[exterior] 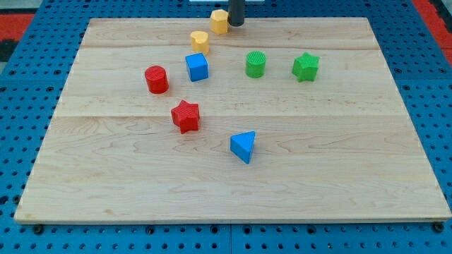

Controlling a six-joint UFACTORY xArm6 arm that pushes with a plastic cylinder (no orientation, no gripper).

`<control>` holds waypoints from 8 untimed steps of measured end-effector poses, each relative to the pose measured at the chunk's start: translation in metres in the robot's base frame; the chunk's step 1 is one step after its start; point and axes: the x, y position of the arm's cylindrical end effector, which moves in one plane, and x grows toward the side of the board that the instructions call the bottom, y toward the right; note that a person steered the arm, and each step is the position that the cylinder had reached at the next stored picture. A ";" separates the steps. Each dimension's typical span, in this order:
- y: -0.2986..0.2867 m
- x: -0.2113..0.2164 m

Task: Slide the green circle horizontally to the right of the red circle

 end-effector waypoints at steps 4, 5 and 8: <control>-0.005 0.050; -0.012 0.055; 0.031 0.157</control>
